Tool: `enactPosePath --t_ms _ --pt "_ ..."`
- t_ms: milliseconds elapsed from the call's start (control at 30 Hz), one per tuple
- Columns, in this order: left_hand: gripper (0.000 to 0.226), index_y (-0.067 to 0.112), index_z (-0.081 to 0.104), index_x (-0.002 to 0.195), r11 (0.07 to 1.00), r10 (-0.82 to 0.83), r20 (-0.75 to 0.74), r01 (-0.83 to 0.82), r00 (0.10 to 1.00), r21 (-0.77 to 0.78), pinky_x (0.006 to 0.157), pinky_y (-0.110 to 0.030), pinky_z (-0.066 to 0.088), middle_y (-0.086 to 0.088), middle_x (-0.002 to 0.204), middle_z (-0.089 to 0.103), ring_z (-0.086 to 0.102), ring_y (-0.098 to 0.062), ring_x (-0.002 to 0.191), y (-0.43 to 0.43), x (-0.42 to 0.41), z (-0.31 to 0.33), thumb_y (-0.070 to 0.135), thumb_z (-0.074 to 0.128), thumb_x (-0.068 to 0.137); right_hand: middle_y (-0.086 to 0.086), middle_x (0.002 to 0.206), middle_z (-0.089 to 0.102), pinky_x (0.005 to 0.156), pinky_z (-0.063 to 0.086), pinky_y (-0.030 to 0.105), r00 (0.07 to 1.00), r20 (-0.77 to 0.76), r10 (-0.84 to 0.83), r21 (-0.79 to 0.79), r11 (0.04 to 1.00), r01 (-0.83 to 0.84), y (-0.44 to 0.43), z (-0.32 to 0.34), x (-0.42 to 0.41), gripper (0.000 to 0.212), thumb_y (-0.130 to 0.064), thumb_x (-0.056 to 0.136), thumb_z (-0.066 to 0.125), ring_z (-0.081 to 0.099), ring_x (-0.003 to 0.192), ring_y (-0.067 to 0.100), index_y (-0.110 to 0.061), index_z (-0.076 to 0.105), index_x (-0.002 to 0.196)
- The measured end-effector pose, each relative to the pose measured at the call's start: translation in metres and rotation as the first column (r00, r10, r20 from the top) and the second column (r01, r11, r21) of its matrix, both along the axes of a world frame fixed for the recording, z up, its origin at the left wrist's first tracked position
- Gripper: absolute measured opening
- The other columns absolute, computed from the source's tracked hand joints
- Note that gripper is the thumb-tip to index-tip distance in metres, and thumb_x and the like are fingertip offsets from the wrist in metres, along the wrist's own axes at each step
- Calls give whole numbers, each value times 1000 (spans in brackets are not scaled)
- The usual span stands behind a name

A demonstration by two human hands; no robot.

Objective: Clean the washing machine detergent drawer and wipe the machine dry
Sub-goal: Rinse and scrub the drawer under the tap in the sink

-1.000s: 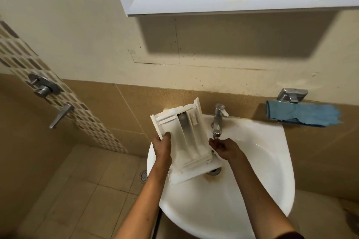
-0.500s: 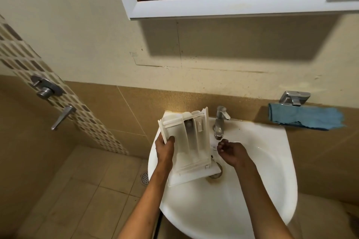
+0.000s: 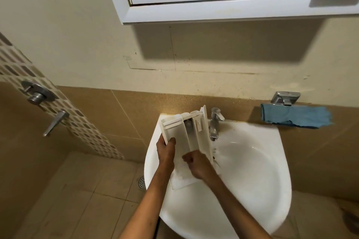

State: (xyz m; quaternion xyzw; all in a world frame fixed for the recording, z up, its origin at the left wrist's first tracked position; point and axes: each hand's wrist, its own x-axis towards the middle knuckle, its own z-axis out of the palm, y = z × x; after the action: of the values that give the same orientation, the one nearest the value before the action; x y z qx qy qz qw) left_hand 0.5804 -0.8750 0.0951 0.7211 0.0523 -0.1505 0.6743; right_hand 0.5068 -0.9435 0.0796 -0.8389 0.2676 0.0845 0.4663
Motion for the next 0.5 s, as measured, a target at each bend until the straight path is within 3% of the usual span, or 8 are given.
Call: enactPosePath --t_ms 100,133,200,267,367,500 --pt "33 1 55 112 1000 -5 7 5 1000 8 65 -27 46 -10 88 59 54 -22 82 -2 -1 3 -10 42 84 12 137 41 100 41 32 970 -129 206 -325 915 -238 25 -23 -1 62 -5 93 48 43 124 26 -19 23 148" --pt "33 1 55 113 1000 -11 11 11 1000 13 67 -27 45 -10 90 59 54 -22 83 -2 -1 4 -9 43 84 13 132 45 94 46 33 969 -103 226 -452 857 -248 30 -32 -3 66 -10 88 58 48 119 26 -17 28 146" --pt "30 3 56 110 1000 -18 22 17 1000 22 62 -24 45 -6 83 59 54 -18 75 -1 0 5 -8 43 85 6 102 63 64 54 27 969 -21 245 -602 771 -208 33 -48 -7 72 -22 54 87 64 85 20 -16 62 121" --pt "25 6 56 102 1000 -11 16 11 1000 24 59 -24 43 -2 77 58 54 -14 71 0 3 5 -8 44 84 -1 81 67 48 50 21 961 -2 277 -653 728 -211 32 -59 -13 73 -25 27 93 63 61 13 -18 75 97" --pt "23 11 55 96 1000 7 -8 -6 1000 9 62 -27 46 -2 78 58 55 -17 73 1 5 4 -6 44 85 -1 74 67 48 49 19 973 71 219 -687 718 -112 29 -64 -21 66 -20 21 91 60 55 12 -13 76 85" --pt "24 11 53 102 1000 21 -15 -21 1000 4 65 -30 46 -3 82 59 55 -18 78 2 5 5 -4 44 86 1 53 59 41 42 15 966 250 66 -686 716 129 6 -50 -24 34 -8 25 85 58 46 13 -13 69 55"
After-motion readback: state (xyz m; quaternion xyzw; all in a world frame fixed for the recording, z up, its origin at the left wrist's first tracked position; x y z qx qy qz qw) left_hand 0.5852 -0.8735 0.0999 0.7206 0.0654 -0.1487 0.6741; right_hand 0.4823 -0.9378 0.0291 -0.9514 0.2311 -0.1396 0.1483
